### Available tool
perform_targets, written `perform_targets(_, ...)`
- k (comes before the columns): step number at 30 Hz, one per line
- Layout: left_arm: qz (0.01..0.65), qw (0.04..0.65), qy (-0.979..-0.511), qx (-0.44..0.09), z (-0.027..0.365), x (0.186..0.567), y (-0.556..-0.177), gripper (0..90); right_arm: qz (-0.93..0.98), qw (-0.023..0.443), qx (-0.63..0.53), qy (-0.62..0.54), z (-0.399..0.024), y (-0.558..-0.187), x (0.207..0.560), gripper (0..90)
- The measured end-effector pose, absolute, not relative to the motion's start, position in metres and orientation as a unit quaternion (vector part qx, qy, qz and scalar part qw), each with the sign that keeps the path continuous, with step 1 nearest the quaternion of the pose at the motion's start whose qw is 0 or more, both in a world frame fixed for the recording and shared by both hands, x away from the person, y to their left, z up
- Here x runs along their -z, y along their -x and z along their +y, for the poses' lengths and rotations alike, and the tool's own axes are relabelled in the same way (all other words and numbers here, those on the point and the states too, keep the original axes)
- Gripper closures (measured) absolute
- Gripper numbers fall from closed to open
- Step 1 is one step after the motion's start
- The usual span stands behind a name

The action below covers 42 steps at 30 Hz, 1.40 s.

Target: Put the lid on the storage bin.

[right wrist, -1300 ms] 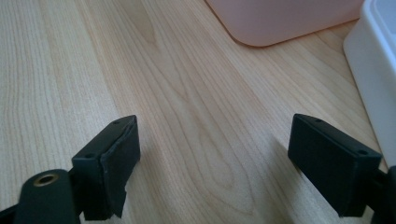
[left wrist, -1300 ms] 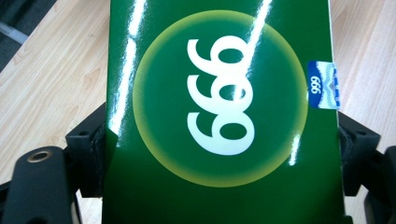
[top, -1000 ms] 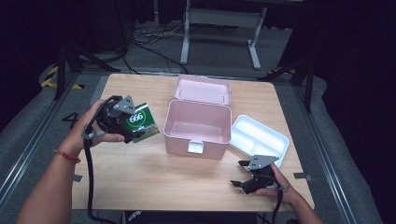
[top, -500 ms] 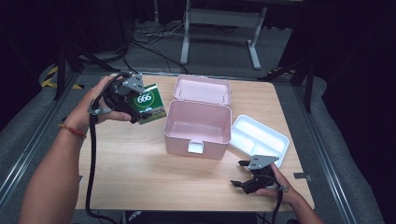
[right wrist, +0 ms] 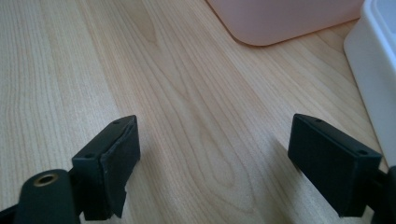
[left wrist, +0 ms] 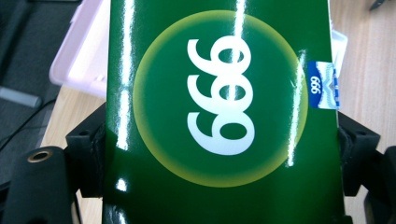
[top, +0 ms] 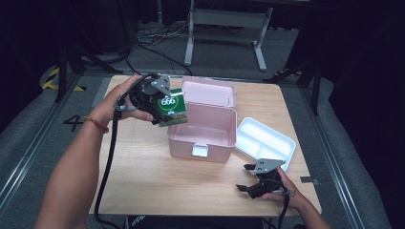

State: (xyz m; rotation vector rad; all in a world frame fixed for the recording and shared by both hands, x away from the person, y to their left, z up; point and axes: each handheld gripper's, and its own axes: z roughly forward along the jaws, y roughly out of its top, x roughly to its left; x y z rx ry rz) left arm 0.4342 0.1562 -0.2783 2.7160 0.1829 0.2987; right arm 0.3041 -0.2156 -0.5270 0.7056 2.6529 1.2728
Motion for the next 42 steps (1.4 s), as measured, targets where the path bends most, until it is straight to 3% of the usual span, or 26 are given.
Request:
perform_targets(19, 0.001, 0.131, -0.990, -0.046, 0.095, 0.334, -0.448, 17.1, 0.875, 0.058, -0.420, -0.232, -0.217, -0.303, 0.527, 17.0)
perform_targets(42, -0.002, 0.143, -0.990, 0.009, 0.100, 0.367, -0.455, 15.6, 0.875, 0.059, -0.420, -0.235, -0.217, -0.302, 0.527, 16.9)
